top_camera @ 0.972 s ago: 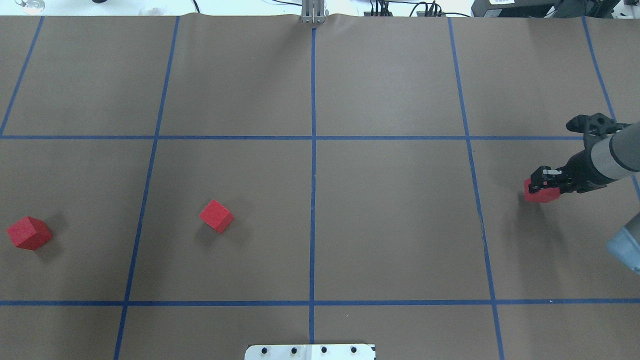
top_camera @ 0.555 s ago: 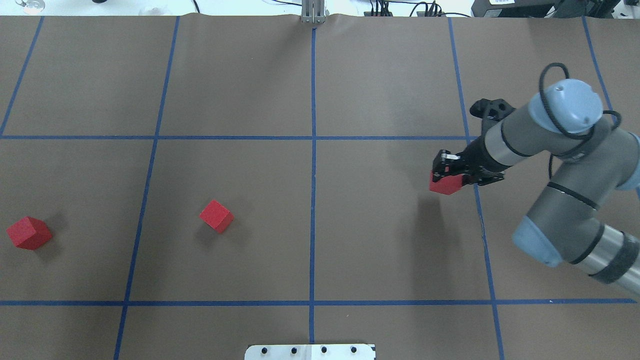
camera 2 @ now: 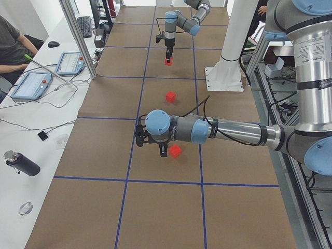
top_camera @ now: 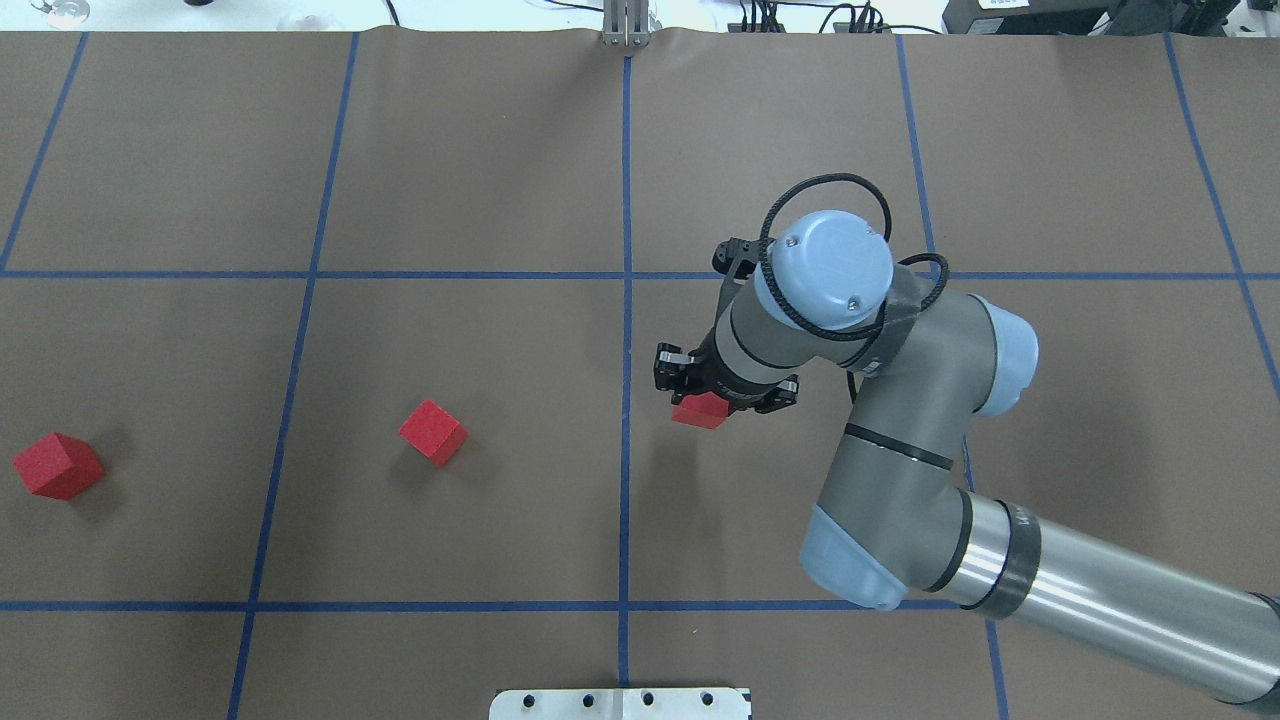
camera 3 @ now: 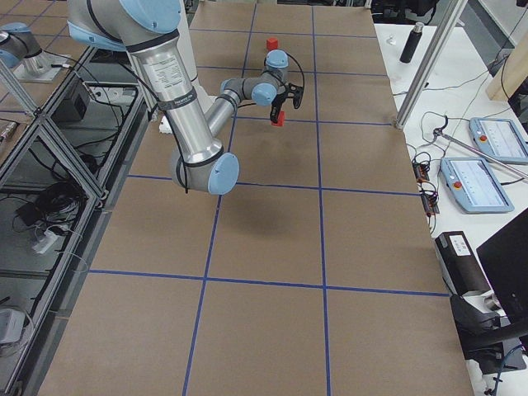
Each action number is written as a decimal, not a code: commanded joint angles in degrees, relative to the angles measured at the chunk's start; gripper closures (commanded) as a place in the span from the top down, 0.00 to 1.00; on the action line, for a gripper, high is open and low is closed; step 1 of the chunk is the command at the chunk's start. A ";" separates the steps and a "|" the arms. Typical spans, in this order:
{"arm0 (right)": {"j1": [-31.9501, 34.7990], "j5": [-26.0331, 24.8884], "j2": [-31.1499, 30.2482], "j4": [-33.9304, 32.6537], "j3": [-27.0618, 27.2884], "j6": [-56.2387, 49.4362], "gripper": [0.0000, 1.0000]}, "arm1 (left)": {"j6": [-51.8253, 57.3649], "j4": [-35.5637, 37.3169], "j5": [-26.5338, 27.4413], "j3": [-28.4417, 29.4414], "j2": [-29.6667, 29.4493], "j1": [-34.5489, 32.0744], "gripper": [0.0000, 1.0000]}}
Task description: Form red blocks into L shape at center
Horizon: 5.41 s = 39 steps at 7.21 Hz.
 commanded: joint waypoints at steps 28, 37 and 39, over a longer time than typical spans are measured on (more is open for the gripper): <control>14.89 10.69 -10.24 0.45 2.46 -19.53 1.00 | -94.27 -7.53 32.88 2.15 -31.57 49.87 1.00; 14.80 10.25 -10.86 0.45 2.98 -19.18 1.00 | -101.67 -13.69 36.50 6.91 -32.80 52.60 0.99; 14.80 10.25 -10.86 0.45 3.07 -19.18 1.00 | -101.58 -13.69 36.50 7.70 -32.98 52.69 0.91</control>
